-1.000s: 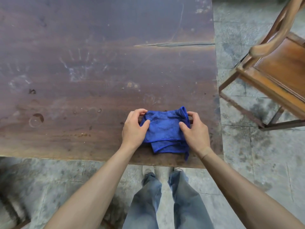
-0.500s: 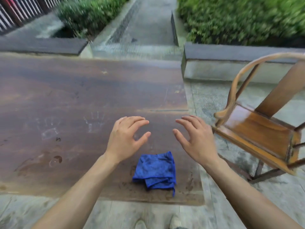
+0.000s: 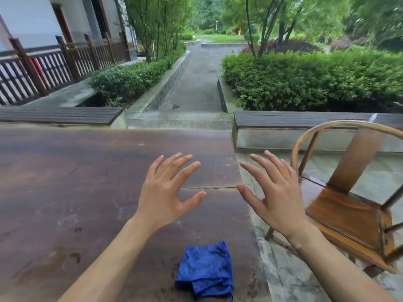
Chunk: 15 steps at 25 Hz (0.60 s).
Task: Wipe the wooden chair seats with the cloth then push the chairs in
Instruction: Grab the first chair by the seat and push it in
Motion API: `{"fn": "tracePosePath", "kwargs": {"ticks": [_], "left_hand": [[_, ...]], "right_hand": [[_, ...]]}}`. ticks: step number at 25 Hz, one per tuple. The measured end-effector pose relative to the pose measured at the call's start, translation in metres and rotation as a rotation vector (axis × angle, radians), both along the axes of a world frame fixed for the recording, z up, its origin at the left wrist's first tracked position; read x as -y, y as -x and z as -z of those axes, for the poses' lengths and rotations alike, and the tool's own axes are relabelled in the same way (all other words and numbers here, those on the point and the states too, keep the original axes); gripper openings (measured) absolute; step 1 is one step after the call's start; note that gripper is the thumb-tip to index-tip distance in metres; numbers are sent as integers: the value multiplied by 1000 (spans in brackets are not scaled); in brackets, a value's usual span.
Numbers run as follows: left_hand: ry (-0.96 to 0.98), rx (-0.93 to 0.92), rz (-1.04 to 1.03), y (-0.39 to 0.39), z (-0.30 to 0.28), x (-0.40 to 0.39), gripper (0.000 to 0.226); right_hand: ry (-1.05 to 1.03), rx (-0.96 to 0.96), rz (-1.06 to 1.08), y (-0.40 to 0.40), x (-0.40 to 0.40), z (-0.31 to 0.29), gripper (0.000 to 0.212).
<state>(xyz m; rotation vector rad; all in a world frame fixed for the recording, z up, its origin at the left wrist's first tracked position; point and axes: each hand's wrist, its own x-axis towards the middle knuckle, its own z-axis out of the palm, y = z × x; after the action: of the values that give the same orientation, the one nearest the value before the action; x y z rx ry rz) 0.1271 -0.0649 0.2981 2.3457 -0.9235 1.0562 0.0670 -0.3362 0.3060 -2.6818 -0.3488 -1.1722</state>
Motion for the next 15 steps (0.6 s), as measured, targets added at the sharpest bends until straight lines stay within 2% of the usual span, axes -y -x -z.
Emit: {"fn": "tracePosePath", "kwargs": {"ticks": [3,6,10,15], "left_hand": [[34,21,51,-2,2,17,59],[60,36,187,-6,8,52,56],[62,32,431,-2,12,136,54],[50,-16,734,58,21,253,50]], "right_hand": [[-8,-44,84,15,9,2,48],[-18,-74,222,48,31,12,49],[-16,-104,478,117,74,15,48],[-6,-113,796,232,132,18,48]]}}
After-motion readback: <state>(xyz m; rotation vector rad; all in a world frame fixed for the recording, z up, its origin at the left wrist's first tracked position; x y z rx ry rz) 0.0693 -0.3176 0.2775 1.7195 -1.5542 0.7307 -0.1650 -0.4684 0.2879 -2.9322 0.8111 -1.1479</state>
